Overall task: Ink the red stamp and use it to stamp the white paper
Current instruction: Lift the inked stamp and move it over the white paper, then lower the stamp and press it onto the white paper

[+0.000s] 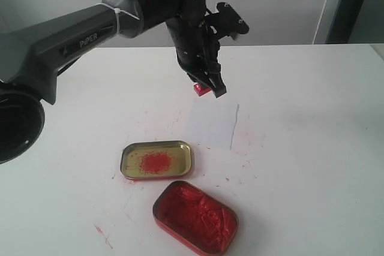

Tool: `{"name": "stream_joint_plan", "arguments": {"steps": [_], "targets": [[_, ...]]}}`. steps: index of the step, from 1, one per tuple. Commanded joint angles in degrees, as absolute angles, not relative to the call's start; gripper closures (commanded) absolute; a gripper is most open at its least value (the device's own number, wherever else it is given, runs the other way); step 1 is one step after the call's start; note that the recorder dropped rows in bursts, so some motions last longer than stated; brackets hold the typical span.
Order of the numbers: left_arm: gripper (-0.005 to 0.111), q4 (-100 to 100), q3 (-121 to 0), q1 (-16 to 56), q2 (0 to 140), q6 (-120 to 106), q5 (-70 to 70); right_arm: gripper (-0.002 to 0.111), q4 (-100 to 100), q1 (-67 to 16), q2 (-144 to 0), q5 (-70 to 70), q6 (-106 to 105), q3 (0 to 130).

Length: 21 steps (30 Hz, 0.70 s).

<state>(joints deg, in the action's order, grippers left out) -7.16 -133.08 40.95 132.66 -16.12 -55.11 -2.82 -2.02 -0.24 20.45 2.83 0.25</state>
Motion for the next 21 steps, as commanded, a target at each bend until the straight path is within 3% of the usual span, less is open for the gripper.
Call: {"name": "stream_joint_plan", "arguments": {"steps": [1, 21], "targets": [[0.107, -6.1, -134.3, 39.9, 133.9, -11.3, -58.3, 0.108, -3.1, -2.2, 0.0, 20.0, 2.3, 0.0], [0.107, -3.5, -134.7, 40.0, 138.5, -2.1, -60.8, 0.108, -3.1, -2.2, 0.0, 20.0, 2.3, 0.0]]}}
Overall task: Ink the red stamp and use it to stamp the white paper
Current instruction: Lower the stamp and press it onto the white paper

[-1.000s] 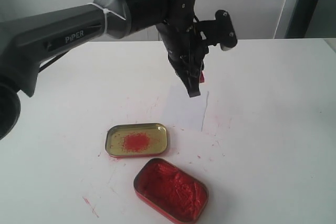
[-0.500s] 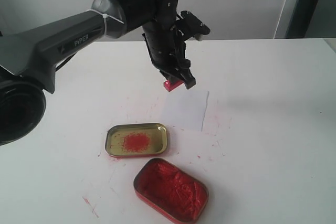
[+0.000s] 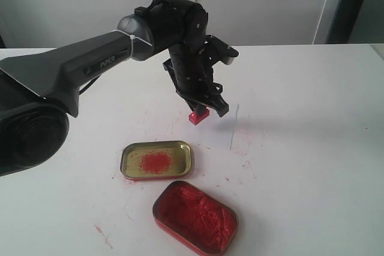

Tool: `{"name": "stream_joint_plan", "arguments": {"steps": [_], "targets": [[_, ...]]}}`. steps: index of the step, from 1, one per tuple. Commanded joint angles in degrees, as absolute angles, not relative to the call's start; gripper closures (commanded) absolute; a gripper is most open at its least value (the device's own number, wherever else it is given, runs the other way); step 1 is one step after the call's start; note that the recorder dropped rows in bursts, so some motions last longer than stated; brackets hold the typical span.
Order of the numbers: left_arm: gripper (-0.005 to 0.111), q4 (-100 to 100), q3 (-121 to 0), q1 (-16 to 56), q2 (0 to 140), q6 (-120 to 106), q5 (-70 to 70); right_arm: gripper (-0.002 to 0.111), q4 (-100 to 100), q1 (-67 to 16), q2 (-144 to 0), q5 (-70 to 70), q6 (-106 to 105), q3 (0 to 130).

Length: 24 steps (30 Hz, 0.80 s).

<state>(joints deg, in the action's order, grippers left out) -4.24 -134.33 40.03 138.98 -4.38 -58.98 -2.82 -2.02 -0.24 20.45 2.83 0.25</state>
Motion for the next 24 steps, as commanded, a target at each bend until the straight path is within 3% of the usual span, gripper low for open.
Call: {"name": "stream_joint_plan", "arguments": {"steps": [1, 24], "targets": [[0.107, -3.5, -134.7, 40.0, 138.5, -1.9, -61.3, 0.108, -3.1, -2.2, 0.0, 20.0, 2.3, 0.0], [0.107, 0.7, -134.7, 40.1, 141.9, -1.1, -62.1, 0.108, -3.1, -2.2, 0.0, 20.0, 2.3, 0.0]]}}
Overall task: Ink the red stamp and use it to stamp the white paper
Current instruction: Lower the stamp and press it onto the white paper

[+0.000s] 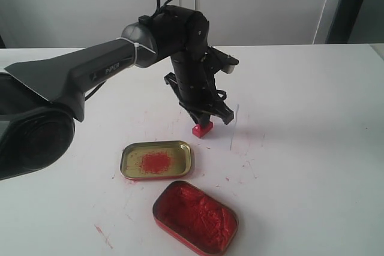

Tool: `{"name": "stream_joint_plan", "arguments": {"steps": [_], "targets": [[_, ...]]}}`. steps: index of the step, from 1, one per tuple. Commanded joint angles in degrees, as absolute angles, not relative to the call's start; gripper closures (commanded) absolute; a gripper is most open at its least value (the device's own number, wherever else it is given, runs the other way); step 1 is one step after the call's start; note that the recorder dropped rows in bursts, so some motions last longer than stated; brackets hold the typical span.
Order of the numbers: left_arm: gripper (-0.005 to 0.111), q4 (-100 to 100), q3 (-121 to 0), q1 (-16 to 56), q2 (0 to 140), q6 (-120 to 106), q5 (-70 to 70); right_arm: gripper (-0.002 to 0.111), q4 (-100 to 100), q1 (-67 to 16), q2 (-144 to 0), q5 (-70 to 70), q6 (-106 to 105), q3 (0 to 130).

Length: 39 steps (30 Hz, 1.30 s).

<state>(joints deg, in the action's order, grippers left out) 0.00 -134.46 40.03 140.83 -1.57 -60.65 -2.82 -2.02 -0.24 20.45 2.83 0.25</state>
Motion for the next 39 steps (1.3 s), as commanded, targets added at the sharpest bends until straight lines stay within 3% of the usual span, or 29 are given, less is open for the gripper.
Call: {"name": "stream_joint_plan", "arguments": {"steps": [1, 39], "targets": [[0.107, 0.7, -134.7, 40.1, 142.3, -1.1, -62.1, 0.108, -3.1, -2.2, 0.0, 20.0, 2.3, 0.0], [0.107, 0.6, -134.7, 40.1, 146.7, -1.5, -61.9, 0.108, -2.9, -2.2, 0.0, 20.0, 2.3, 0.0]]}}
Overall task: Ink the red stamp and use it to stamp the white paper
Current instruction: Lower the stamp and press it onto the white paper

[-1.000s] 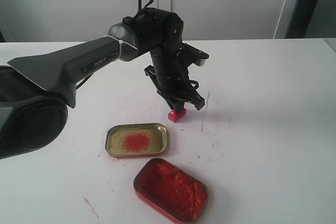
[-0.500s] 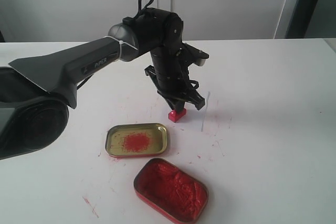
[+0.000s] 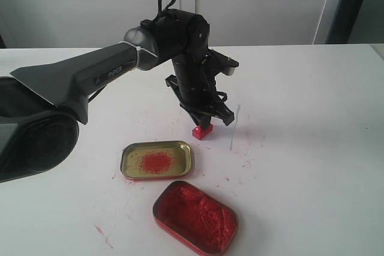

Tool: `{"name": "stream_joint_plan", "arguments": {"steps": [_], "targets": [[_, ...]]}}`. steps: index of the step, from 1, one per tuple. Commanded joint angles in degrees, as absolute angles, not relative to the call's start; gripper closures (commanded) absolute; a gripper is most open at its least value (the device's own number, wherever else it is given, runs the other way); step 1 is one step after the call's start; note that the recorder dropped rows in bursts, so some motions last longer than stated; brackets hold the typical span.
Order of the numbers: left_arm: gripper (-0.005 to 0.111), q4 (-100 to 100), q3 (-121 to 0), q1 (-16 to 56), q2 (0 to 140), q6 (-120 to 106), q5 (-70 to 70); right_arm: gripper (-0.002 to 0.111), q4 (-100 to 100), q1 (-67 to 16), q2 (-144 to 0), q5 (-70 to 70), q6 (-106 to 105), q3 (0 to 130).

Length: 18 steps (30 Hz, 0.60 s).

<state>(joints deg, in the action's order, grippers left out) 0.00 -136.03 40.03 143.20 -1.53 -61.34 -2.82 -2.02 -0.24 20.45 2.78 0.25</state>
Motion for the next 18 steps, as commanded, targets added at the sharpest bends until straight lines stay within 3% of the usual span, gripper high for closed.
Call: {"name": "stream_joint_plan", "arguments": {"steps": [1, 18], "targets": [[0.107, 0.6, -134.7, 40.1, 146.7, -1.5, -61.5, 0.108, -2.9, -2.2, 0.0, 19.9, 2.3, 0.0], [0.107, 0.6, -134.7, 40.1, 146.6, -1.5, -60.3, 0.108, -2.9, -2.2, 0.0, 19.9, 2.3, 0.0]]}}
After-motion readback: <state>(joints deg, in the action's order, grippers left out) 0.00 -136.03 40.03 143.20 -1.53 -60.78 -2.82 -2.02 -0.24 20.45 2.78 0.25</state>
